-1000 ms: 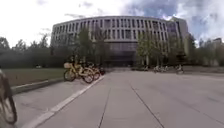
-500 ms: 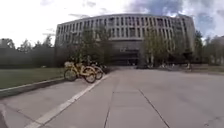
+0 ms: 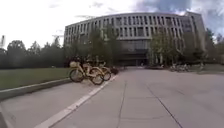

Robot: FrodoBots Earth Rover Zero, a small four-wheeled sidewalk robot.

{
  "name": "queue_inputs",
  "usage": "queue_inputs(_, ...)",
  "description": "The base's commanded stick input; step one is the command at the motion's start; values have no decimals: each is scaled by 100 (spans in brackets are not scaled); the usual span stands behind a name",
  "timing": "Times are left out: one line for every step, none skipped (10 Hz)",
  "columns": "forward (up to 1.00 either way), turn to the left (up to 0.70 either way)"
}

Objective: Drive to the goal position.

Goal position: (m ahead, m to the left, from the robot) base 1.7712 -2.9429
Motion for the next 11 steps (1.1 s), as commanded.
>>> queue_inputs(70, 0)
queue_inputs(70, -26)
queue_inputs(70, -35)
queue_inputs(70, -35)
queue_inputs(70, -35)
queue_inputs(70, -33)
queue_inputs(70, -4)
queue_inputs(70, 0)
queue_inputs(70, 0)
queue_inputs(70, 0)
queue_inputs(70, 0)
